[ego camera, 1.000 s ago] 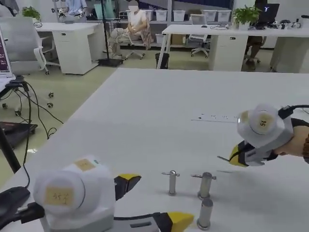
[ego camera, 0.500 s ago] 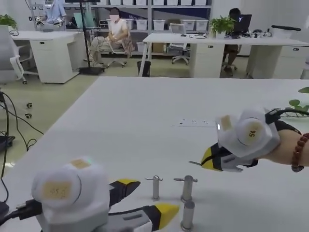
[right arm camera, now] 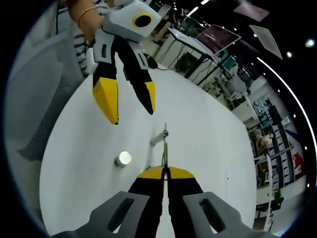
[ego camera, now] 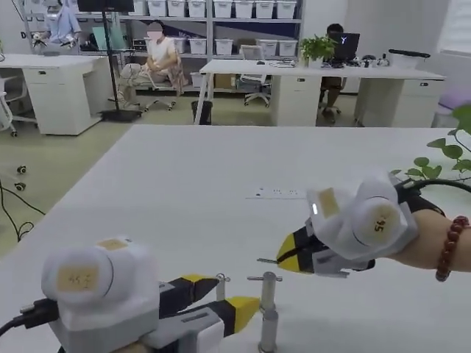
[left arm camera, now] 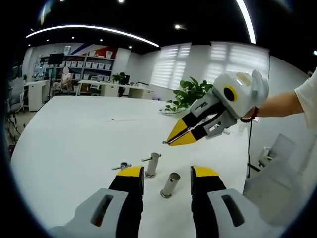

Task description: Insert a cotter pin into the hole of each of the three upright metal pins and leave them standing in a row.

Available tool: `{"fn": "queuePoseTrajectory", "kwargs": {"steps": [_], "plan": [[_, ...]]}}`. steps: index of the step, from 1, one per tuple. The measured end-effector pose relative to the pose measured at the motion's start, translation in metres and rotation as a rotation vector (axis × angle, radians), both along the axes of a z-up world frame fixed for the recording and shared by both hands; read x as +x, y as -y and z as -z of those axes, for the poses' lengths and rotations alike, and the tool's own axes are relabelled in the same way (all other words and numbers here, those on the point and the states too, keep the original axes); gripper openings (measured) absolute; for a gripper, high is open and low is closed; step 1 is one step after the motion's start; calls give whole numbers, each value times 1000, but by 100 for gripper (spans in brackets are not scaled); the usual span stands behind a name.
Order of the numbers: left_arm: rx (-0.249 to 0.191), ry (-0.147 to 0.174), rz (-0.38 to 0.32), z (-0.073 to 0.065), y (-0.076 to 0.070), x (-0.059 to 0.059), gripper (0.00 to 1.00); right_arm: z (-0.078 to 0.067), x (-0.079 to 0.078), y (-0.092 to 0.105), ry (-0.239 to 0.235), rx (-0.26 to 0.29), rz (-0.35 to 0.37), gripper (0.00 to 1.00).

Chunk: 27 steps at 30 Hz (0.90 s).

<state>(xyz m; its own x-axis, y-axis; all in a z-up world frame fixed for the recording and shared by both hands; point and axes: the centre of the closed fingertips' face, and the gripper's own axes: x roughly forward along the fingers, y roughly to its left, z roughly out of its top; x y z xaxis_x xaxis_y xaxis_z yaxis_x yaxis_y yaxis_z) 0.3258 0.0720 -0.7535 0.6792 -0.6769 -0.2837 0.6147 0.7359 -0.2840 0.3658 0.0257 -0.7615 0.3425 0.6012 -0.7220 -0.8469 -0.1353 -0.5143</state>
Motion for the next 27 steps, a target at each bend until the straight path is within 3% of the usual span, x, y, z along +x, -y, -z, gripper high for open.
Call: {"fn": "queuePoseTrajectory", "kwargs": {"steps": [18, 27], "plan": [[-147, -122, 17, -4, 16, -8, 16, -1, -40, -13, 55, -10, -104, 2], [-129, -122, 21, 1, 18, -8, 6, 0, -49, -17, 48, -7, -122, 2]]}}
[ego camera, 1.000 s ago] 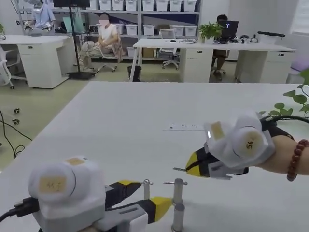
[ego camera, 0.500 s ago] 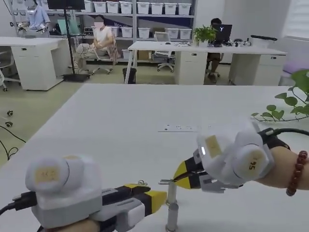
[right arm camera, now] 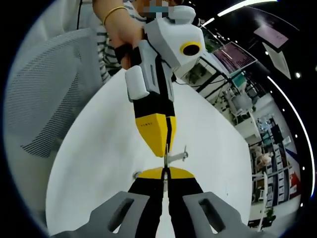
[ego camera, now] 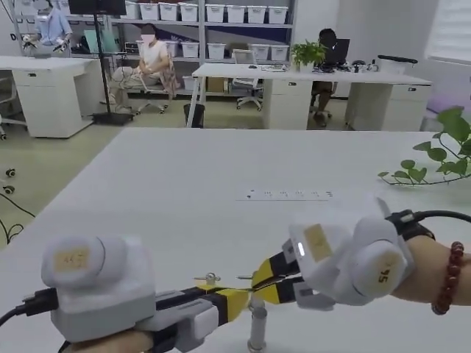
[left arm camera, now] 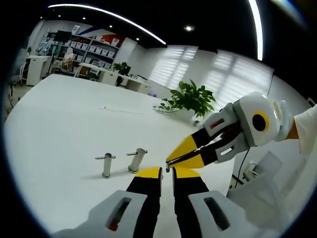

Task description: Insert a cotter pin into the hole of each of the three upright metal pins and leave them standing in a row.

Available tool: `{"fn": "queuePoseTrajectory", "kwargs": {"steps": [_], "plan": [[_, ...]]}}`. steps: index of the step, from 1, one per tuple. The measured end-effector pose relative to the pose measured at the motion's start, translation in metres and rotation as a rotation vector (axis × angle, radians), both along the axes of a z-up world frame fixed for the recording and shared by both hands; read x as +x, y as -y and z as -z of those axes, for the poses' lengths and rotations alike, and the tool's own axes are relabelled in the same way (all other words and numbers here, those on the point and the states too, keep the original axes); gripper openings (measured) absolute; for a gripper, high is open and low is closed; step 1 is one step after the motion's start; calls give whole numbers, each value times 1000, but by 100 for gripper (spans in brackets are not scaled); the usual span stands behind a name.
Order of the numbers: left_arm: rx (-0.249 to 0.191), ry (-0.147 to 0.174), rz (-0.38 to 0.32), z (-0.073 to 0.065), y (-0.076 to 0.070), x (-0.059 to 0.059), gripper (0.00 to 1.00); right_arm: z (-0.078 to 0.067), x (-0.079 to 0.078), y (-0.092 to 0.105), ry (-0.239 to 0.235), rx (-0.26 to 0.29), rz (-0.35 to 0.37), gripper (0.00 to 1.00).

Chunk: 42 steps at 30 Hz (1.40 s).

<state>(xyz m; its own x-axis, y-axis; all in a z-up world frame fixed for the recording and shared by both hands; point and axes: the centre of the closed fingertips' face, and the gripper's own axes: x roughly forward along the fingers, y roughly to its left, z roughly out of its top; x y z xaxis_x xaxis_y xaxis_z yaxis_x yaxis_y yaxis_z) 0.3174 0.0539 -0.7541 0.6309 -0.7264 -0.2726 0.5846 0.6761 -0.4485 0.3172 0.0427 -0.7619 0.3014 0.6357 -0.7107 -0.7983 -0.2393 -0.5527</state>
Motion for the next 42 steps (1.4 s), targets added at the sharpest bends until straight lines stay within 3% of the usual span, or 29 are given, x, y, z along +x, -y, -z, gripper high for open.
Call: {"fn": "queuePoseTrajectory", "kwargs": {"steps": [9, 17, 23, 24, 25, 27, 29, 36, 42], "plan": [[-6, -2, 3, 0, -1, 0, 2, 2, -5, -4, -12, 3, -4, 2], [-10, -22, 5, 1, -1, -1, 1, 3, -5, -6, -41, 18, 13, 2], [19, 11, 25, 2, -1, -2, 1, 4, -6, -6, -51, 23, 20, 3], [19, 20, 23, 1, -1, -2, 1, 4, -8, -7, -100, 59, 56, 3], [20, 27, 25, 0, -1, -2, 1, 3, -7, -7, -106, 66, 51, 3], [36, 56, 32, -1, -1, -3, 0, 2, -7, -6, -88, 66, 38, 4], [44, 62, 42, 0, -1, -4, 0, 3, -8, -6, -93, 69, 37, 4], [63, 96, 56, -1, 1, -4, 0, 3, -11, -3, -170, 121, 88, 10], [110, 136, 101, 1, 0, -9, 0, 2, -11, 3, -265, 158, 149, 12]]}}
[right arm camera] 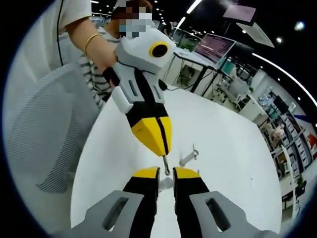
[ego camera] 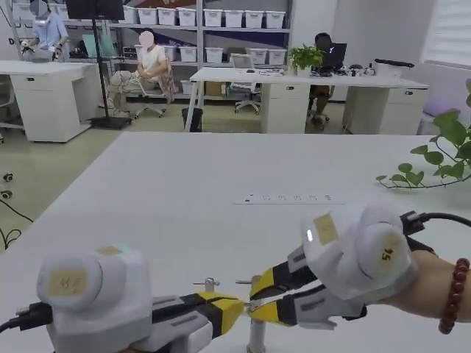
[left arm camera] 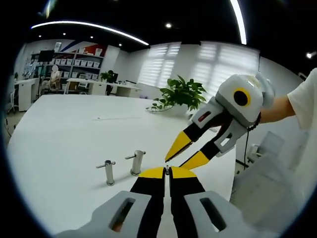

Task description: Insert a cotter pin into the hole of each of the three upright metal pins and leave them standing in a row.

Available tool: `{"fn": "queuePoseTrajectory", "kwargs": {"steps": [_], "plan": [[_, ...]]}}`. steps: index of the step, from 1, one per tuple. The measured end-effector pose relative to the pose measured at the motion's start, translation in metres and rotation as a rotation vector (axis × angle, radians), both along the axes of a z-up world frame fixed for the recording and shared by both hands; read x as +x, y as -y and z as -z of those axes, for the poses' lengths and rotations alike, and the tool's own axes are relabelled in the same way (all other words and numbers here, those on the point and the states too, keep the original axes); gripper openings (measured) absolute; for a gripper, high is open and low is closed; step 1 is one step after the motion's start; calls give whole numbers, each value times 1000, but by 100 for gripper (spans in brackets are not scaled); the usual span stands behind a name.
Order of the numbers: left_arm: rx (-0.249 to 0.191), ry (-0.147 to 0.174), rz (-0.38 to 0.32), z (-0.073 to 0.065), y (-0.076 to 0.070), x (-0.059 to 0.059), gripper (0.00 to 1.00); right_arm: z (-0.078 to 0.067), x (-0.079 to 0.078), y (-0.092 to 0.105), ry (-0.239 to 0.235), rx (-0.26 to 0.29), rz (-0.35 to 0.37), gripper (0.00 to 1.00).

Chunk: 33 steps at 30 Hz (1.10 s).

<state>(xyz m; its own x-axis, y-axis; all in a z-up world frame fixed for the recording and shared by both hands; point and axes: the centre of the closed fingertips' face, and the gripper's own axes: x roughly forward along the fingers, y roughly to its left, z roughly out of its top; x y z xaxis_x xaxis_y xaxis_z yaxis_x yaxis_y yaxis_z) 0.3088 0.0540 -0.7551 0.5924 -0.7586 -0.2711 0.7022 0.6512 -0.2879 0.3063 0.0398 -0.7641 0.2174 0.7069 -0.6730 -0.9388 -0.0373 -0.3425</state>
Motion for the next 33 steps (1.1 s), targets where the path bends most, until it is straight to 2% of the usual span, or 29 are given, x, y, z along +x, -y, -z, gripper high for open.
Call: {"fn": "queuePoseTrajectory", "kwargs": {"steps": [7, 13, 15, 23, 33], "plan": [[66, 50, 67, 7, 1, -10, 0, 3, -7, 3, -88, 15, 9, 14], [81, 98, 119, 4, 5, -16, 0, 9, -16, 4, -170, 22, 8, 14], [80, 103, 136, 3, 7, -18, 0, 12, -20, 5, -190, 16, 0, 15], [76, 124, 188, 0, 16, -26, 0, 18, -25, 8, -226, 5, 13, 13], [65, 129, 217, 1, 19, -31, 0, 18, -30, 8, -225, 9, -22, 6]]}}
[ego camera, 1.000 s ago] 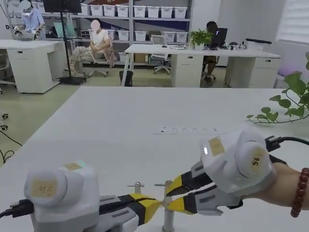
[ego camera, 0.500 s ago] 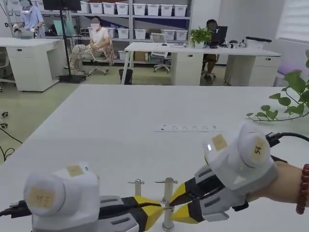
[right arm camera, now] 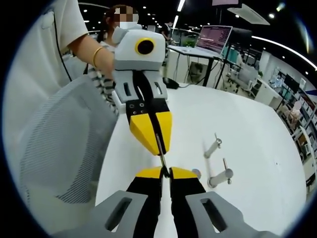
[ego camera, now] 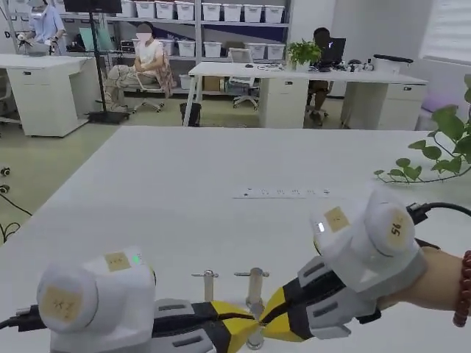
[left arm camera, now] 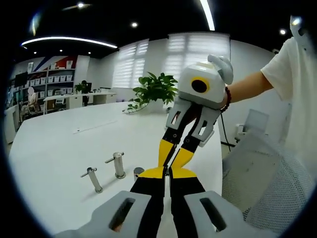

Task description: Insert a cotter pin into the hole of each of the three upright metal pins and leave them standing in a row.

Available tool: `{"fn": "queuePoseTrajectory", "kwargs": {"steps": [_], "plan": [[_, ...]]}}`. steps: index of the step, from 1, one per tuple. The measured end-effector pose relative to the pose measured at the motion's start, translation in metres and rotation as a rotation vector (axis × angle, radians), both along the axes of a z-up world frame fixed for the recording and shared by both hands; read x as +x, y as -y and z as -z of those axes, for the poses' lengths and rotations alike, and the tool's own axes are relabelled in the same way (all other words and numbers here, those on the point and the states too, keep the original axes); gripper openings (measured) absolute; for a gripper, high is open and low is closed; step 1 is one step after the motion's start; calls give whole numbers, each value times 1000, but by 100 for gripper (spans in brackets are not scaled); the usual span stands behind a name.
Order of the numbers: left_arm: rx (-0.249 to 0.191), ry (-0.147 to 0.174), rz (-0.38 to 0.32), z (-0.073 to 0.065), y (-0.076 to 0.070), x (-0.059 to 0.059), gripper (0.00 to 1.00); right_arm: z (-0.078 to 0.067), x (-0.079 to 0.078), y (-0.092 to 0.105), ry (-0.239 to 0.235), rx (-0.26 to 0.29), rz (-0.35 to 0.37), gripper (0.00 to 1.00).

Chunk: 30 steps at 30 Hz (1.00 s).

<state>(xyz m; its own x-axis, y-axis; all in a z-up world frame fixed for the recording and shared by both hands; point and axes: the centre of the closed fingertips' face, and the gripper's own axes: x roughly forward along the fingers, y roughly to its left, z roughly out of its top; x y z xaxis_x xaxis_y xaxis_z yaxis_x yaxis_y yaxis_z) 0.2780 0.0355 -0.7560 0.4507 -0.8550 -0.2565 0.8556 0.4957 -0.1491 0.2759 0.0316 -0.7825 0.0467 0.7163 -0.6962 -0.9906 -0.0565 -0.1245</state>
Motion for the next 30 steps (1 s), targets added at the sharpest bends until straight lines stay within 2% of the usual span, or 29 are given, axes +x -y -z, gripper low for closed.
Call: {"fn": "queuePoseTrajectory", "kwargs": {"steps": [3, 7, 9, 18, 22, 30], "plan": [[-5, 7, 5, -1, 1, 0, 0, 0, -1, 1, 2, -3, -11, 5], [-2, 22, 5, -1, 3, 1, 1, 0, 0, 3, 52, -22, -43, 4], [-3, 29, 4, -2, 5, 1, 1, 0, 0, 4, 61, -32, -53, 3], [0, 24, -36, -2, 6, 6, 3, 3, 5, 9, 144, -105, -89, 2], [10, 34, -58, 0, 4, 9, 14, 5, 8, 14, 167, -138, -102, 2], [53, 48, -102, 10, 1, 16, 28, 11, 17, 24, 210, -200, -110, 2]]}}
